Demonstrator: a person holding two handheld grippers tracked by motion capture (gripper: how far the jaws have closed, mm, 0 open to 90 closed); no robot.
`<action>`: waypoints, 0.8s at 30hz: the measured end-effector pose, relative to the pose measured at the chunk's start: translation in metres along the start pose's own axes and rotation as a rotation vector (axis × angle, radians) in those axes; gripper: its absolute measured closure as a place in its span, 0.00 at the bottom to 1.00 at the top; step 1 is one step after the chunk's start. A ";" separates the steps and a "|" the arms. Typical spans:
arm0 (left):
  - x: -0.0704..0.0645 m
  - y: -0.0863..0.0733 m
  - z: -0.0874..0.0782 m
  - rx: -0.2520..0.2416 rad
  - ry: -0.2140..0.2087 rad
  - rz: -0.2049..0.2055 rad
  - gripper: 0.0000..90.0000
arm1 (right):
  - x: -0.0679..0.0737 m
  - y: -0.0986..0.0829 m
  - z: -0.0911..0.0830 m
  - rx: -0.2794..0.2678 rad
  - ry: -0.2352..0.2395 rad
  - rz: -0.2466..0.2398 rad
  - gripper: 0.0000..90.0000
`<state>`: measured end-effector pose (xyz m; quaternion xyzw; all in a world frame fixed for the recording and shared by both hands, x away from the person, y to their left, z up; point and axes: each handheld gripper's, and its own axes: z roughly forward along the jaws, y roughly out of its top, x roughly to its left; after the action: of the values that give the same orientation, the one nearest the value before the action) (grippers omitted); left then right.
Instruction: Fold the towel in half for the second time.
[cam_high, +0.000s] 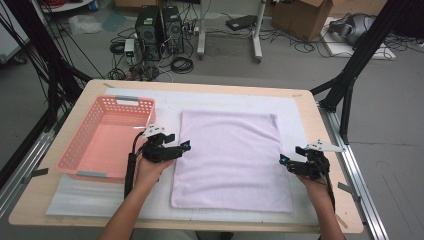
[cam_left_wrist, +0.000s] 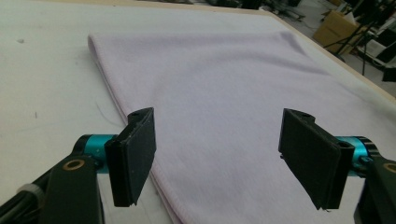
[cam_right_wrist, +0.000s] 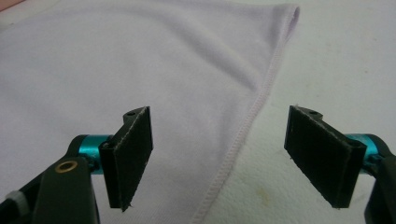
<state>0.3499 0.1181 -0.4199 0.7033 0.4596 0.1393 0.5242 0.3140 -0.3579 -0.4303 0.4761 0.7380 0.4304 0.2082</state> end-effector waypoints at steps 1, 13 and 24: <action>0.000 0.003 0.004 -0.005 0.002 -0.004 0.33 | -0.001 0.001 0.001 0.003 -0.003 0.005 0.25; 0.024 0.020 0.050 0.067 0.076 -0.053 0.41 | -0.023 0.026 0.024 0.044 -0.034 0.053 0.34; 0.046 0.012 0.074 0.116 0.142 -0.089 0.46 | -0.036 0.044 0.064 0.109 -0.088 0.074 0.43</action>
<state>0.4304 0.1091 -0.4528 0.6998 0.5337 0.1386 0.4541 0.3995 -0.3541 -0.4322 0.5322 0.7323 0.3759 0.1981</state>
